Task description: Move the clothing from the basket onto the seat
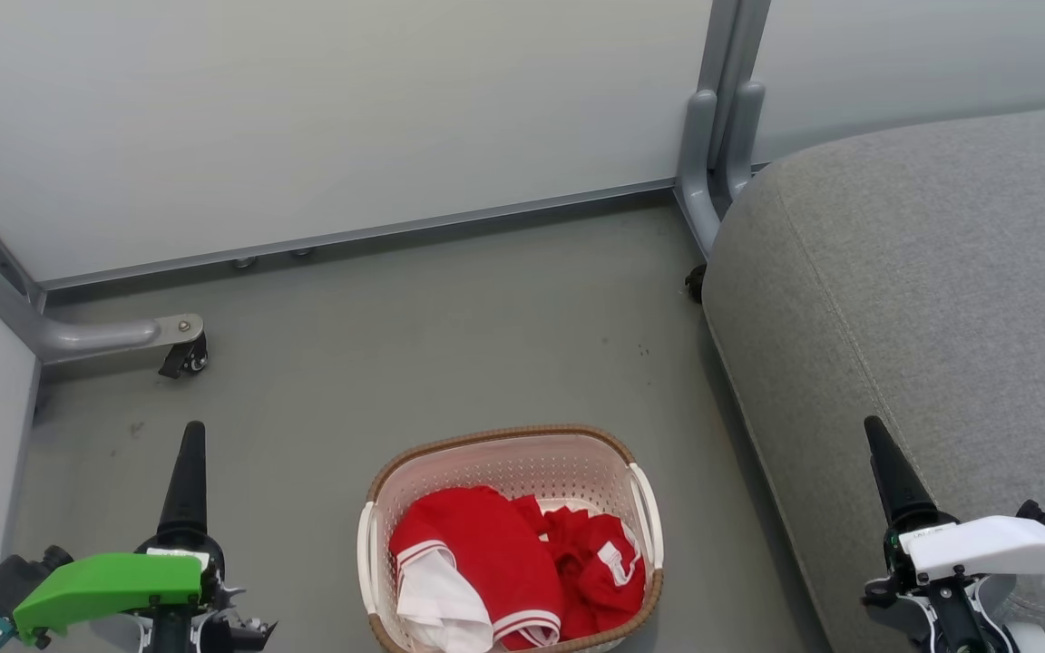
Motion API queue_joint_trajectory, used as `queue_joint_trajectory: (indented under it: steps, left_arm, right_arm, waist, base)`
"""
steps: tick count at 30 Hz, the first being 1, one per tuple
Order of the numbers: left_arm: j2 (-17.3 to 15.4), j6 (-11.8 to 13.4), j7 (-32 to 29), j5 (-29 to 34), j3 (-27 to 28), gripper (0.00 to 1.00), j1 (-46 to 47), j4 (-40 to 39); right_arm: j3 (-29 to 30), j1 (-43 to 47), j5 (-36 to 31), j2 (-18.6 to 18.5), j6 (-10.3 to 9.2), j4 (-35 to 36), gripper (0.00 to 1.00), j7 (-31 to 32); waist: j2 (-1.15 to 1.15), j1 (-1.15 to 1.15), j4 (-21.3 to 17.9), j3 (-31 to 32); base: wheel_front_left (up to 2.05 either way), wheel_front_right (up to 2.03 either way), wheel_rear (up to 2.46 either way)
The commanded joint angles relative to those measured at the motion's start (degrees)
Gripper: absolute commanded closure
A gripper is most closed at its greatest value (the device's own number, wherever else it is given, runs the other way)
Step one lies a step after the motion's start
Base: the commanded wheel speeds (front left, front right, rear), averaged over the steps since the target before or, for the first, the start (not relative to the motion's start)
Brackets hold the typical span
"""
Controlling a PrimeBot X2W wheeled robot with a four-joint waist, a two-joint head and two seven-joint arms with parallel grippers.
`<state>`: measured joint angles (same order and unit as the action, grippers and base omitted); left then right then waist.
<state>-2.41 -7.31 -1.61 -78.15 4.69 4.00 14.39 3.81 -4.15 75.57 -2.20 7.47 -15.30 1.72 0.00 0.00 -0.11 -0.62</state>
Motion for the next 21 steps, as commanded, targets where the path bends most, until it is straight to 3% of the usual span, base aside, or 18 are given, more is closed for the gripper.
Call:
queue_joint_trajectory:
  steps: [1,21]
  left_arm:
    - [-0.33,-0.01,0.71,2.92,-0.03,0.00,0.25,-1.56]
    - [-0.42,2.30,5.06,23.22,-2.78,0.00,-1.51,-6.01]
  right_arm:
    - [-0.34,-0.95,-3.15,-0.39,0.02,1.44,0.00,-0.78]
    - [-2.71,-0.50,-24.46,-0.52,0.02,4.01,0.00,-5.16]
  waist:
    - [0.00,0.00,0.00,-0.05]
    - [0.00,0.00,-0.14,-0.33]
  base:
    - [0.00,0.00,0.00]
    - [0.00,0.00,0.00]
